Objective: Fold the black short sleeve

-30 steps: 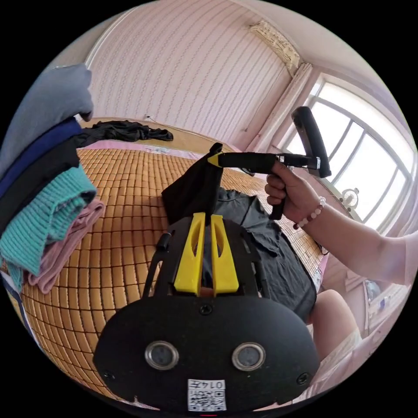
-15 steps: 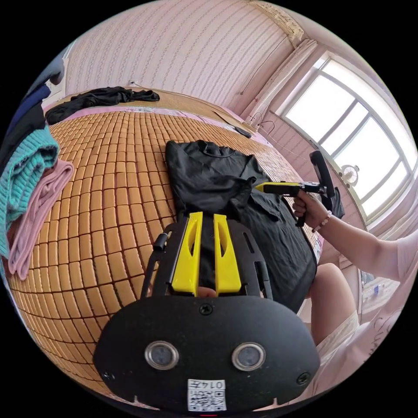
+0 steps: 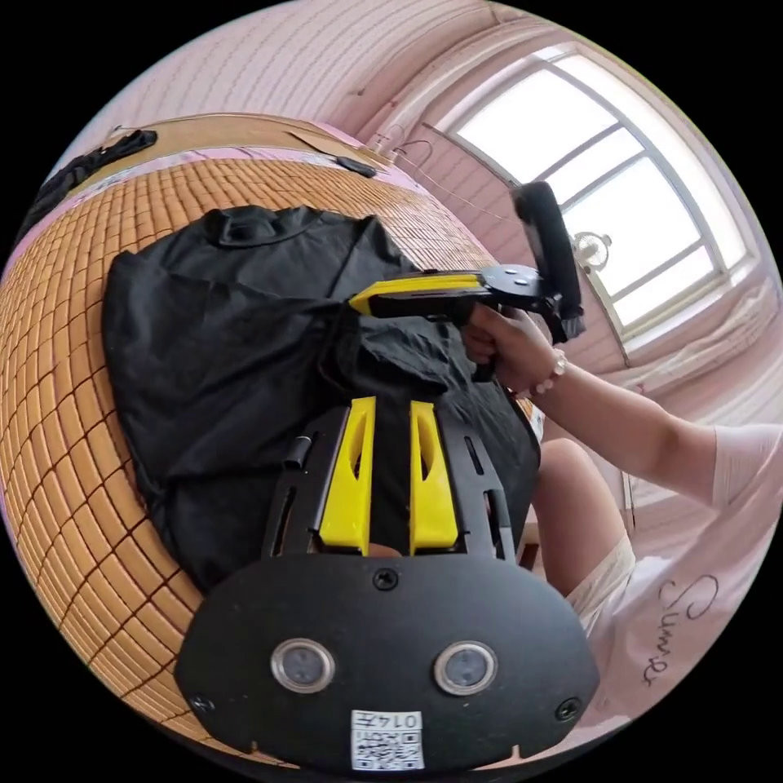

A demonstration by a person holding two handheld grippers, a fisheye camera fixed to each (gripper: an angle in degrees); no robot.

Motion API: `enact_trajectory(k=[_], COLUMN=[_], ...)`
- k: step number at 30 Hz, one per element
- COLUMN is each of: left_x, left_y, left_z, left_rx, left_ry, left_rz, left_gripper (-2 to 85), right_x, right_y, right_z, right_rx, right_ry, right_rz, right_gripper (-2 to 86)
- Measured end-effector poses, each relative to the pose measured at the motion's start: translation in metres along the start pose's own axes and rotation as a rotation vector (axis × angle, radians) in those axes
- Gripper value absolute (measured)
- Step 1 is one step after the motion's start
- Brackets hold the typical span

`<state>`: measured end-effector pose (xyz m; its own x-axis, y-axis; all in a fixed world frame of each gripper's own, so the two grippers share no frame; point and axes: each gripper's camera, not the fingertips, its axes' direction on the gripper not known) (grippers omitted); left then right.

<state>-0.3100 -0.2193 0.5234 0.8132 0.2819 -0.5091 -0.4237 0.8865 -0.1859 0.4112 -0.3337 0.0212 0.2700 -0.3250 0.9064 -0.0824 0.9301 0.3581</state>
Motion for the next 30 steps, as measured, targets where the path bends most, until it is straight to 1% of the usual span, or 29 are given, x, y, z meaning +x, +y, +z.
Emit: enact_trajectory(k=[2,4,6,7,8,11,13,15,17,18,20,22,24,27,30], left_x=[0.019,0.025,0.025,0.024,0.020,0.004,-0.007,-0.010,0.004,0.010,0.030,0.033,0.033,0.035,0.019], left_y=[0.000,0.000,0.001,0.001,0.000,-0.008,-0.016,-0.022,-0.025,-0.025,-0.024,-0.023,-0.022,-0.021,-0.022], left_z=[0.001,-0.002,-0.013,-0.023,-0.032,-0.038,-0.026,-0.014,-0.006,-0.004,0.008,0.018,0.015,-0.004,-0.035], left_rx=[-0.035,-0.041,-0.002,0.043,0.085,0.123,0.074,0.037,0.006,-0.009,-0.078,-0.128,-0.102,-0.053,0.058], left_ry=[-0.024,-0.051,-0.098,-0.150,-0.219,-0.313,-0.318,-0.277,-0.171,-0.158,-0.161,-0.194,-0.184,-0.126,-0.201], left_rz=[0.101,0.123,0.114,0.108,0.071,-0.029,-0.080,-0.101,-0.056,-0.031,0.046,0.067,0.056,0.067,0.011], left_gripper=[7.2,7.1,6.8,6.4,5.8,5.8,6.4,6.6,6.6,6.7,7.2,7.3,7.5,7.4,6.6], right_x=[0.007,0.015,0.021,0.023,0.024,0.028,0.030,0.033,0.035,0.036,0.038,0.043,0.050,0.065,0.099], right_y=[0.006,0.014,0.020,0.022,0.023,0.022,0.014,0.009,0.007,0.011,0.020,0.031,0.037,0.047,0.052], right_z=[-0.004,-0.013,-0.020,-0.027,-0.030,-0.044,-0.043,-0.034,-0.025,-0.023,-0.022,-0.016,-0.023,-0.051,-0.075], right_rx=[-0.006,-0.016,-0.022,-0.008,0.003,0.067,0.081,0.055,-0.014,-0.034,-0.058,-0.098,-0.095,0.002,0.104], right_ry=[0.007,0.014,0.023,0.026,0.032,0.051,0.028,-0.002,-0.031,-0.041,-0.011,0.001,-0.019,-0.003,0.061], right_rz=[-0.002,-0.012,-0.011,-0.019,-0.022,-0.026,-0.021,-0.021,-0.032,-0.047,-0.068,-0.085,-0.068,-0.048,0.025], right_gripper=[0.0,-0.1,-0.1,-0.1,-0.1,-0.1,-0.2,-0.3,-0.4,-0.5,-0.7,-0.8,-0.6,0.2,3.7])
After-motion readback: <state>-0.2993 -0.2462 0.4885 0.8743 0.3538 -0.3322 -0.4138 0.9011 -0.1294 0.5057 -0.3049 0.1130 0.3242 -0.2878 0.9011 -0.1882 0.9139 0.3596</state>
